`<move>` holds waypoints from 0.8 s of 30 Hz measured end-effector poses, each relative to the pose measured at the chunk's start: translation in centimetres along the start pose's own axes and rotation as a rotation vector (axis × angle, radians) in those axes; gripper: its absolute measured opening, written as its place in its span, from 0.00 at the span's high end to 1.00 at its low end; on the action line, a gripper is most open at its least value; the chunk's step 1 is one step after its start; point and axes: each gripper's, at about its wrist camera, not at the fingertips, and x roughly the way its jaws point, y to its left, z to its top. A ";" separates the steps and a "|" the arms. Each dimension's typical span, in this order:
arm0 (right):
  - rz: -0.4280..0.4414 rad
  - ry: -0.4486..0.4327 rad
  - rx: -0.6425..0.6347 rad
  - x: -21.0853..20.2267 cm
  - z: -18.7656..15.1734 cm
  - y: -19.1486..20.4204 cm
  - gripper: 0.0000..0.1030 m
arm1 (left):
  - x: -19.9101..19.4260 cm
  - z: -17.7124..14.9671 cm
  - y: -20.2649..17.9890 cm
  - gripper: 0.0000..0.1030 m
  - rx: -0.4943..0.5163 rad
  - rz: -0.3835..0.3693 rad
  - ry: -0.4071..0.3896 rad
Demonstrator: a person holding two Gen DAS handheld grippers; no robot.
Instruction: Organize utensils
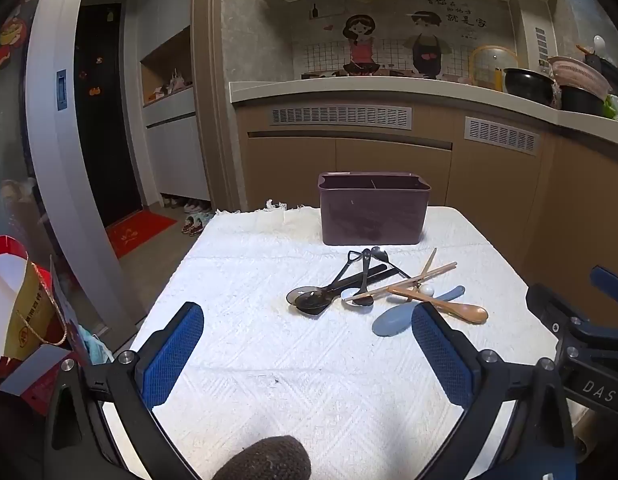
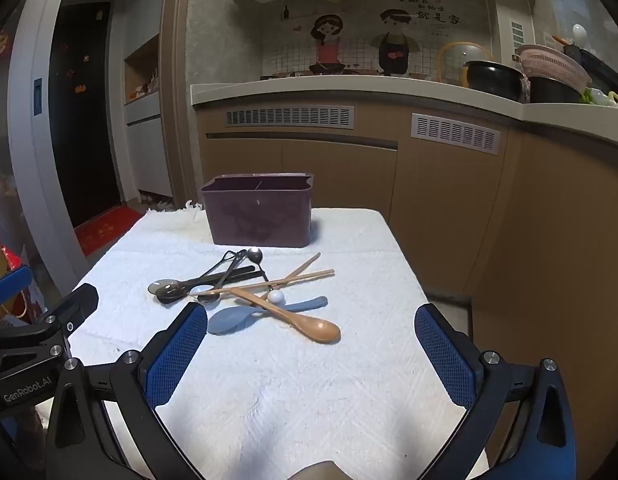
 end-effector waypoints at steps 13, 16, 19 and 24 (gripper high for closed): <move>-0.008 0.016 -0.016 0.1 0.0 0.1 0.00 | -0.1 -0.2 0.2 0.00 0.006 0.001 0.011; -0.007 0.018 -0.016 0.2 0.0 0.1 0.00 | 0.0 -0.1 0.0 0.00 0.006 0.001 0.013; -0.006 0.021 -0.016 0.2 -0.1 0.1 0.00 | 0.0 -0.2 0.1 0.00 0.004 0.001 0.013; -0.003 0.022 -0.020 0.3 -0.4 0.1 0.00 | 0.3 -0.4 0.0 0.00 0.001 -0.001 0.019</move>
